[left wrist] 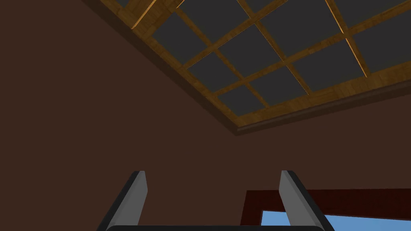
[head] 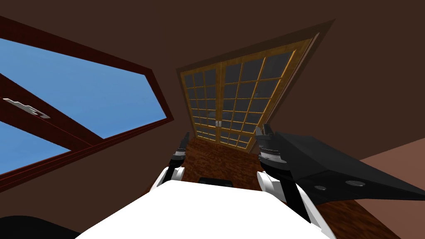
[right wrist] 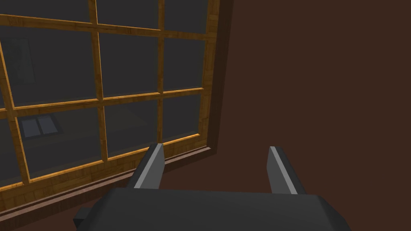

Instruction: Pull the door open

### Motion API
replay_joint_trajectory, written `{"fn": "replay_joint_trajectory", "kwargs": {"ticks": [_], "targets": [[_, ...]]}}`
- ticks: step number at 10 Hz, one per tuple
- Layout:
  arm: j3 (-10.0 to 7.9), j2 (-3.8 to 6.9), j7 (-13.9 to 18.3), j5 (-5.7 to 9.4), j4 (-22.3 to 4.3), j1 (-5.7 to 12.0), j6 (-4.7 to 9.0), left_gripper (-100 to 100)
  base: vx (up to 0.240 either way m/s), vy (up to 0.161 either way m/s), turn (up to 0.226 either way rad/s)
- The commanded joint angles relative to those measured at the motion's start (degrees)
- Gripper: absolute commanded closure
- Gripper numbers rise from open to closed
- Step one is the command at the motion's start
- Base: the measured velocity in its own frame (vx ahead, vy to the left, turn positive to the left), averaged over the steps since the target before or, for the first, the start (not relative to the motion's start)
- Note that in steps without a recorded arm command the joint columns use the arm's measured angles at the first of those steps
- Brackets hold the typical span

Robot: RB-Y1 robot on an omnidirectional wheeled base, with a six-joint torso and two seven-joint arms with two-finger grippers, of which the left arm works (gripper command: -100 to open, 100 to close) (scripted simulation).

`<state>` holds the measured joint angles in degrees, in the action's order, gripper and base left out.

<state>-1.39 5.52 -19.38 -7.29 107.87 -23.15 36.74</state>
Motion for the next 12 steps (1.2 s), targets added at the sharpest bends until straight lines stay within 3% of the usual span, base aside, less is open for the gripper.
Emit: {"fn": "replay_joint_trajectory", "kwargs": {"ticks": [1, 12], "targets": [[-0.35, 0.11, -2.2, -0.27, -2.4, 0.5, 0.61, -100, 0.114, -0.046, -0.073], [-3.08, 1.17, -16.3, -1.99, -18.3, 3.96, 4.05, -100, 0.11, -0.042, -0.072]]}}
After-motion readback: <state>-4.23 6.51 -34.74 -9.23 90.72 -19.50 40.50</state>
